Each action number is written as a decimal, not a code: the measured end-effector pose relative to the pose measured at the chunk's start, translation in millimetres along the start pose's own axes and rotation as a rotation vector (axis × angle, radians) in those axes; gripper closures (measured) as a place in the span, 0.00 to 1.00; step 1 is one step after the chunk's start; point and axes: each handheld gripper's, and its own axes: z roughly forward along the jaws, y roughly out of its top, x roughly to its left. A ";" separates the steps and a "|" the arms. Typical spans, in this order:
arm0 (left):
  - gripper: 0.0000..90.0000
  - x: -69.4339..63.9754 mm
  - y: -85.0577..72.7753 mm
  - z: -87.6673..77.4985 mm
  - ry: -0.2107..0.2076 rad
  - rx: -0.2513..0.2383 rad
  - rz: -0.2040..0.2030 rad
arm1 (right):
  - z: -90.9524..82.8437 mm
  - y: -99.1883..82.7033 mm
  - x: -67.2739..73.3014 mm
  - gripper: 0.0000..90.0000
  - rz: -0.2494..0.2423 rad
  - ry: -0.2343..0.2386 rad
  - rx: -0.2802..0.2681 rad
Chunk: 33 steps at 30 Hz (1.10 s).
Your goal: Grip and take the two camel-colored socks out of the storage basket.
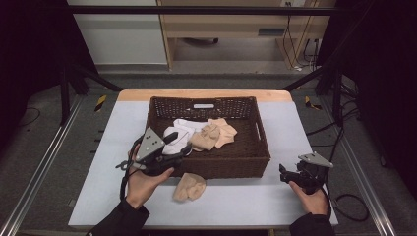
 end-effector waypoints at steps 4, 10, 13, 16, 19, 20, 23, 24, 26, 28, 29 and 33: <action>0.43 11.8 13.7 18.4 0.035 -0.019 -0.029 | 0.4 0.6 -0.4 0.06 0.009 0.001 0.003; 0.43 28.6 22.4 49.0 0.086 -0.004 -0.066 | 0.0 0.6 -1.1 0.06 0.011 0.003 -0.002; 0.43 32.8 25.0 66.3 0.106 0.006 -0.045 | 0.3 0.7 -1.3 0.06 0.014 0.004 0.000; 0.44 34.9 23.8 82.4 0.103 0.008 -0.048 | 0.4 0.9 -1.5 0.06 0.013 0.000 -0.003; 0.46 38.4 21.0 102.5 0.117 0.033 -0.045 | 0.1 1.2 -2.3 0.05 0.015 0.000 -0.005; 0.47 39.4 20.3 108.2 0.120 0.042 -0.048 | 0.1 1.2 -2.3 0.05 0.016 0.001 -0.005; 0.49 42.5 18.8 123.6 0.139 0.061 -0.045 | 0.7 1.0 -2.6 0.05 0.010 0.002 -0.003; 0.50 43.3 18.3 127.0 0.142 0.064 -0.045 | 1.1 1.1 -2.5 0.05 0.009 0.004 -0.002; 0.52 44.4 16.3 134.2 0.145 0.065 -0.049 | 1.6 1.3 -2.1 0.05 0.015 0.008 0.000; 0.53 44.7 11.0 143.5 0.157 0.089 -0.028 | 2.1 1.4 -1.8 0.05 0.018 0.010 0.001; 0.55 45.1 8.9 146.3 0.161 0.098 -0.018 | 2.0 1.4 -1.6 0.05 0.019 0.011 0.002; 0.58 47.2 -2.5 160.1 0.144 0.145 -0.001 | 1.9 1.4 -1.5 0.05 0.019 0.014 0.002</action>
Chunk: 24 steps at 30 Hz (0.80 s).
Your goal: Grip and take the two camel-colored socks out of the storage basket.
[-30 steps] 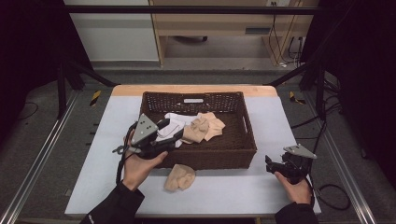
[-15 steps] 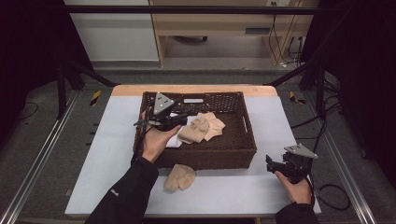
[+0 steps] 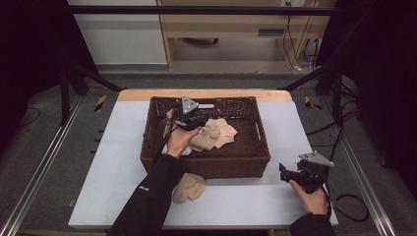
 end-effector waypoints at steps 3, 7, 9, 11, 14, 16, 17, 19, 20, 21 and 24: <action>0.58 -2.4 -6.2 9.1 -0.008 0.046 0.021 | 0.9 0.0 -0.4 0.05 -0.004 -0.002 0.003; 0.57 -6.5 -11.4 15.4 -0.048 0.081 0.010 | 1.2 -0.1 0.1 0.06 -0.008 -0.003 0.005; 0.56 -6.2 -11.6 14.2 -0.031 0.088 0.014 | 2.0 -0.1 -0.1 0.05 -0.011 -0.004 0.007; 0.55 -5.9 -14.0 15.5 -0.022 0.125 0.035 | 2.3 0.0 0.3 0.05 -0.008 -0.004 0.010; 0.53 -3.8 -16.9 16.6 -0.011 0.151 0.042 | 2.1 -0.1 0.7 0.06 -0.010 -0.005 0.009; 0.52 -2.8 -18.6 16.6 -0.011 0.163 0.043 | 1.9 -0.3 0.8 0.05 -0.010 -0.005 0.010; 0.51 -1.2 -23.1 17.1 -0.016 0.191 0.031 | 2.0 -0.4 0.9 0.06 -0.012 -0.004 0.010; 0.51 -0.2 -27.7 17.5 -0.025 0.223 0.003 | 2.3 -0.5 1.4 0.06 -0.015 -0.003 0.013; 0.51 -0.4 -29.6 17.9 -0.028 0.240 -0.002 | 2.5 -0.4 1.6 0.06 -0.014 -0.002 0.014; 0.51 -0.8 -31.0 18.1 -0.030 0.257 0.006 | 2.7 -0.5 1.6 0.06 -0.018 -0.002 0.013; 0.50 -1.9 -34.0 19.3 -0.047 0.284 0.024 | 2.7 -0.5 1.9 0.06 -0.013 -0.003 0.016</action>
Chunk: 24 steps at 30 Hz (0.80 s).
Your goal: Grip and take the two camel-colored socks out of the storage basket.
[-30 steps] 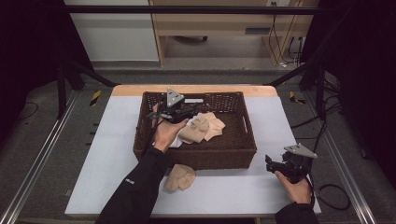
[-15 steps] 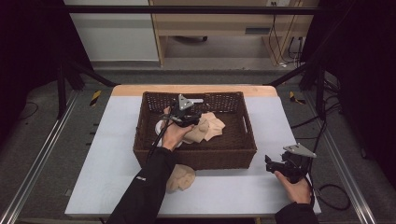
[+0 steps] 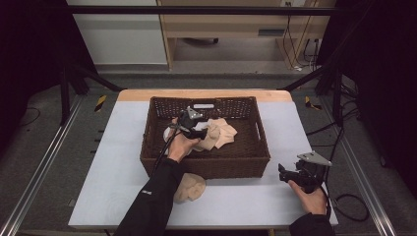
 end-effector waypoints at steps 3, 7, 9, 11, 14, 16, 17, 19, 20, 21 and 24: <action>0.50 0.1 -2.5 2.5 -0.007 0.035 0.010 | 0.1 -0.2 -0.2 0.06 -0.002 -0.001 0.000; 0.49 -0.2 -5.5 5.3 -0.008 0.073 0.024 | 0.4 -0.2 -0.3 0.06 -0.005 0.000 0.002; 0.49 -0.4 -6.5 6.3 -0.004 0.084 0.039 | 0.2 -0.1 0.1 0.06 0.000 0.002 0.004; 0.49 -0.2 -7.0 6.8 0.000 0.085 0.042 | 0.1 -0.2 0.2 0.06 -0.002 0.001 0.003; 0.50 1.0 -10.2 9.3 -0.008 0.117 0.024 | -0.2 -0.2 0.8 0.06 0.001 0.002 0.005; 0.54 0.9 -10.6 9.5 -0.018 0.127 0.014 | 0.3 -0.2 0.5 0.06 -0.003 0.002 0.006; 0.56 0.4 -11.2 10.1 -0.023 0.130 0.006 | 0.5 -0.2 0.5 0.06 -0.004 0.003 0.007; 0.62 0.4 -12.4 10.5 -0.035 0.146 -0.021 | 0.5 -0.2 0.7 0.06 -0.004 0.005 0.009; 0.65 0.5 -12.8 10.3 -0.036 0.156 -0.030 | 0.4 -0.2 0.7 0.06 -0.004 0.004 0.008; 0.68 0.0 -12.7 9.8 -0.032 0.166 -0.033 | 0.1 -0.2 0.8 0.06 -0.002 0.004 0.008; 0.83 -2.2 -10.4 6.9 -0.014 0.173 -0.028 | 0.0 -0.3 0.4 0.06 -0.003 0.004 0.007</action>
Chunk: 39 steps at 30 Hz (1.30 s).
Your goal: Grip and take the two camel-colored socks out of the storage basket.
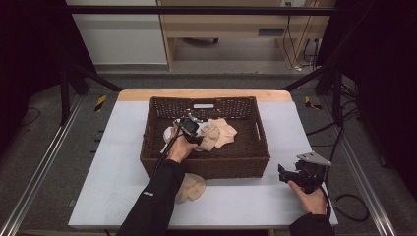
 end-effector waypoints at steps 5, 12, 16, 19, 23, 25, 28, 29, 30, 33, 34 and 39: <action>0.94 0.1 1.4 -4.1 -0.021 -0.021 -0.030 | -0.4 0.0 0.3 0.06 0.006 0.001 0.002; 0.97 0.8 3.9 -14.8 -0.056 -0.144 -0.060 | -1.6 0.0 -1.0 0.06 0.005 0.000 -0.004; 0.97 0.3 5.5 -21.3 -0.075 -0.245 -0.066 | -1.8 -0.3 -1.6 0.06 0.010 -0.004 -0.002; 0.97 0.7 7.8 -28.1 -0.072 -0.331 -0.067 | -1.6 -0.2 -1.7 0.06 0.008 -0.005 -0.001; 0.97 1.1 11.0 -40.4 -0.059 -0.441 -0.042 | -1.6 -0.2 -2.7 0.06 0.010 -0.003 -0.003; 0.97 1.9 11.8 -45.3 -0.083 -0.485 -0.048 | -1.4 -0.3 -2.8 0.06 0.009 -0.003 -0.002; 0.97 0.0 13.0 -57.9 -0.101 -0.566 -0.058 | -1.5 -0.2 -2.5 0.06 0.010 -0.004 -0.002; 0.97 0.0 13.0 -57.9 -0.101 -0.566 -0.058 | -1.5 -0.2 -2.5 0.06 0.010 -0.004 -0.002; 0.97 -0.6 14.0 -63.3 -0.115 -0.592 -0.065 | -1.5 -0.2 -2.7 0.06 0.009 -0.004 -0.003; 0.97 -2.7 16.3 -84.8 -0.141 -0.699 -0.083 | -1.9 -0.1 -3.2 0.06 0.011 -0.006 -0.003; 0.97 -2.7 16.3 -84.8 -0.141 -0.699 -0.083 | -1.9 -0.1 -3.2 0.06 0.011 -0.006 -0.003; 0.97 -7.2 16.9 -119.6 -0.150 -0.749 -0.041 | -2.5 -0.2 -2.8 0.06 0.007 -0.009 -0.006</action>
